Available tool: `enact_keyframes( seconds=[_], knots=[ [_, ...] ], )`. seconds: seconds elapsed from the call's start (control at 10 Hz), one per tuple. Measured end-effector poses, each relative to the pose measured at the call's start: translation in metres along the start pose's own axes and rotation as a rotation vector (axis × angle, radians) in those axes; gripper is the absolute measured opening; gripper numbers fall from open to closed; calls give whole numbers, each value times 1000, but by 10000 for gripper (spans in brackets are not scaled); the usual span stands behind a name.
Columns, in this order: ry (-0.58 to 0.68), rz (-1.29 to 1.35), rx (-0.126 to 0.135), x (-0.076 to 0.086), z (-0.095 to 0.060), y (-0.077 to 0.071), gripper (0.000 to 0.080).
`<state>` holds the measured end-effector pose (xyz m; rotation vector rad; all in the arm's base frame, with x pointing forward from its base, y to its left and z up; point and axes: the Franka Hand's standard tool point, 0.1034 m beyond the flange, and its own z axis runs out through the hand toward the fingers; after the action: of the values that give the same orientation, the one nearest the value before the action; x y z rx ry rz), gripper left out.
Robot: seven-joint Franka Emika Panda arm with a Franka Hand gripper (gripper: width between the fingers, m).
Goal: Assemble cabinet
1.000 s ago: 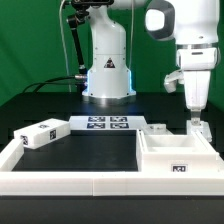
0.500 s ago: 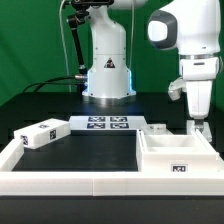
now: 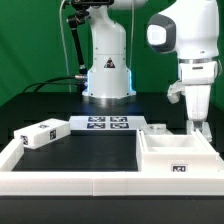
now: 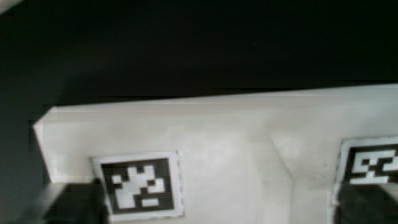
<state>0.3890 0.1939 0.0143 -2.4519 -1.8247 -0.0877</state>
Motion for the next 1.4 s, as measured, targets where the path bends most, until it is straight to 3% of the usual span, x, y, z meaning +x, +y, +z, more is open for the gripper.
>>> enact_keyframes(
  seconds=[0.1, 0.3, 0.4, 0.5, 1.1, 1.4],
  knots=[
    [0, 1, 1, 0, 0, 0, 535],
    [-2, 4, 6, -3, 3, -2, 215],
    [-3, 4, 7, -3, 3, -2, 215],
    [1, 4, 3, -2, 3, -1, 67],
    [-3, -5, 2, -2, 0, 0, 67],
    [-51, -67, -10, -14, -31, 14, 68]
  ],
)
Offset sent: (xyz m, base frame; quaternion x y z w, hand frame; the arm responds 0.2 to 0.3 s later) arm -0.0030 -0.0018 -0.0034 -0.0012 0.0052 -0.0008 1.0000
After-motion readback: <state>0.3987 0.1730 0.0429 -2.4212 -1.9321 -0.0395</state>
